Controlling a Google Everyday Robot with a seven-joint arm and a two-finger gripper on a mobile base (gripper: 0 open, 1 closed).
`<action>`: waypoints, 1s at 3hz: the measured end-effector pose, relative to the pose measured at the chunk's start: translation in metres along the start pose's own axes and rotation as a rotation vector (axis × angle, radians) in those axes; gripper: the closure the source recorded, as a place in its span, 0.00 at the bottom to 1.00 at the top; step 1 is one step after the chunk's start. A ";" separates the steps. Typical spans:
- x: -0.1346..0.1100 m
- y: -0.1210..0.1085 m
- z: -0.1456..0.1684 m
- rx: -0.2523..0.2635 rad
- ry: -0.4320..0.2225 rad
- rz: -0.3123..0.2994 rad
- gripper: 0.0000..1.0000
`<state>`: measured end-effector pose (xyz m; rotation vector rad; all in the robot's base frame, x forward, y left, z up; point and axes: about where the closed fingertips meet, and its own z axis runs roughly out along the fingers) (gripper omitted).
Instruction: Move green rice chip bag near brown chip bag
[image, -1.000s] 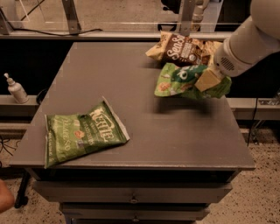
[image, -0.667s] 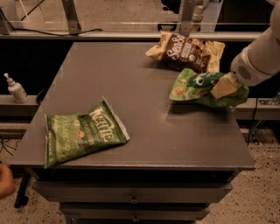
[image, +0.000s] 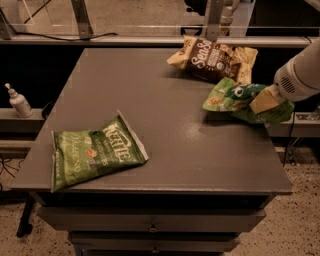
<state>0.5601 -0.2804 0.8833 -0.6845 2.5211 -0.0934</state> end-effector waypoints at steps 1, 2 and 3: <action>-0.017 0.008 0.007 -0.013 -0.022 0.013 0.61; -0.046 0.025 0.016 -0.041 -0.056 0.006 0.38; -0.068 0.044 0.026 -0.067 -0.077 -0.003 0.15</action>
Offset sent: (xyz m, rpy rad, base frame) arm 0.0554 0.0843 0.0053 0.1028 -0.0505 0.0613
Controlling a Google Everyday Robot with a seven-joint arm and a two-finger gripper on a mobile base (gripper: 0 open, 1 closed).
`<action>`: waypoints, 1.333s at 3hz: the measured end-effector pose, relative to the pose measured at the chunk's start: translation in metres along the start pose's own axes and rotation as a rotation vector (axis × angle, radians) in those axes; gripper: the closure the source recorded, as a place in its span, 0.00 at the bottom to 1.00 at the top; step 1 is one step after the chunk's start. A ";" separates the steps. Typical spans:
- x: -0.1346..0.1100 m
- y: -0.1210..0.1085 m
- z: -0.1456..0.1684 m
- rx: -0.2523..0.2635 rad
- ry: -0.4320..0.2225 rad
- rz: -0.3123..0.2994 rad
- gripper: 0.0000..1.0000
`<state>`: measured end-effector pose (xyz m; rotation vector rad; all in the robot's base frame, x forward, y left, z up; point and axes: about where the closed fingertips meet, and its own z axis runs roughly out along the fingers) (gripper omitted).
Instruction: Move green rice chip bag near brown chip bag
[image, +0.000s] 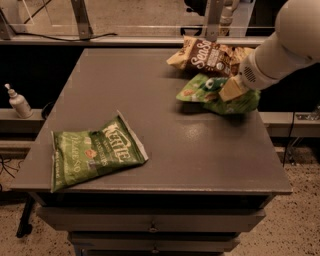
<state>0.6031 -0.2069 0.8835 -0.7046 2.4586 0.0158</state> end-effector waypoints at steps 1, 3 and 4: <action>-0.007 0.012 0.008 -0.011 -0.009 0.009 0.00; 0.000 0.010 -0.013 0.014 -0.035 0.004 0.00; 0.001 -0.012 -0.053 0.021 -0.110 0.001 0.00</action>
Offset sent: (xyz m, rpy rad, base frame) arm -0.0041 0.0262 -0.0110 0.0355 0.0003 -0.0083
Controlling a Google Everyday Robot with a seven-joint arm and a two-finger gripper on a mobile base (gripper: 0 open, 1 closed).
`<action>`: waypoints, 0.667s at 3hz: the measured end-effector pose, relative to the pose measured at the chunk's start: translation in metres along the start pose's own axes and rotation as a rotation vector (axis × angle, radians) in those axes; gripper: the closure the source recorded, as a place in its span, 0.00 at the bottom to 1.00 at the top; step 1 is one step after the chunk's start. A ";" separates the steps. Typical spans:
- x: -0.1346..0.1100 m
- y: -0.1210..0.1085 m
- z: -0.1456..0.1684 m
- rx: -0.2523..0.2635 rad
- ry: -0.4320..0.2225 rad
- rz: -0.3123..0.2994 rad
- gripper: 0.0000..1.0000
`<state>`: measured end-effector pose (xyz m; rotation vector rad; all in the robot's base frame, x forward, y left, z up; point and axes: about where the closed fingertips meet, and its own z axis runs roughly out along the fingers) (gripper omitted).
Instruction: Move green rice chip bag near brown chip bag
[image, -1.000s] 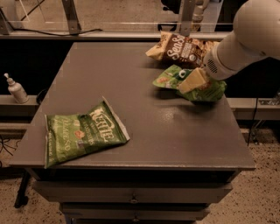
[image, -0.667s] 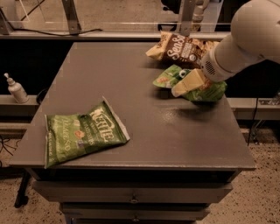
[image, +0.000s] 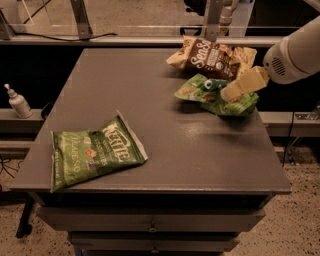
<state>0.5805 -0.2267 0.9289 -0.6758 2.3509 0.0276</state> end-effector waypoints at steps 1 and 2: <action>-0.006 -0.017 -0.051 -0.034 -0.095 -0.046 0.00; -0.010 -0.026 -0.093 -0.133 -0.191 -0.096 0.00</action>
Offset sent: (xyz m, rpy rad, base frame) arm -0.0801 -0.0479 0.1463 0.0580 -0.3106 0.6725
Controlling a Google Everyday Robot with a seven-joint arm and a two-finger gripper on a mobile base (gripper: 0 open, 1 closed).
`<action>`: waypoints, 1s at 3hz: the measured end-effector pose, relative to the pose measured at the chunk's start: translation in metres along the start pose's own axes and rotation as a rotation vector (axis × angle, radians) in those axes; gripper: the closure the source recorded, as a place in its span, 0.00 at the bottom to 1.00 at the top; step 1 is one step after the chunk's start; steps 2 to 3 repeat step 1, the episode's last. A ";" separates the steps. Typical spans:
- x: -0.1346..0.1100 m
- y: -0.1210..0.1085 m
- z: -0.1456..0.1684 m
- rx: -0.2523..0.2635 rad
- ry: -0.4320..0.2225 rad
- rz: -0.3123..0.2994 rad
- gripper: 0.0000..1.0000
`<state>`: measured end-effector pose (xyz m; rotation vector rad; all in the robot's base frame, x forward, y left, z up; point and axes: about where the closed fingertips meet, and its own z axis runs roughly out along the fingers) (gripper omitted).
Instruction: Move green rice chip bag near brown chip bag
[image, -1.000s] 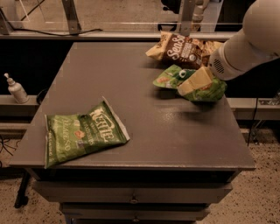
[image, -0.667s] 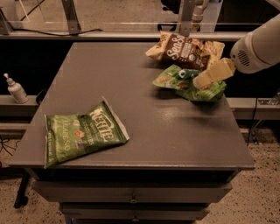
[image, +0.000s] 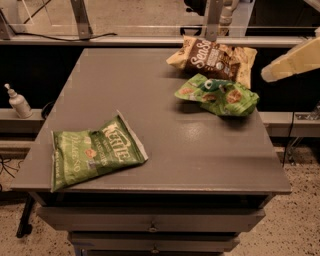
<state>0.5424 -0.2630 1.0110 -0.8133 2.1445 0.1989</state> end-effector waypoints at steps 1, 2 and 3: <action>-0.030 0.008 -0.028 -0.041 -0.082 -0.077 0.00; -0.030 0.008 -0.028 -0.041 -0.082 -0.077 0.00; -0.030 0.008 -0.028 -0.041 -0.082 -0.077 0.00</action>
Offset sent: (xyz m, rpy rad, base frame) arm 0.0000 0.0000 0.0000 0.0000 0.0000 0.0000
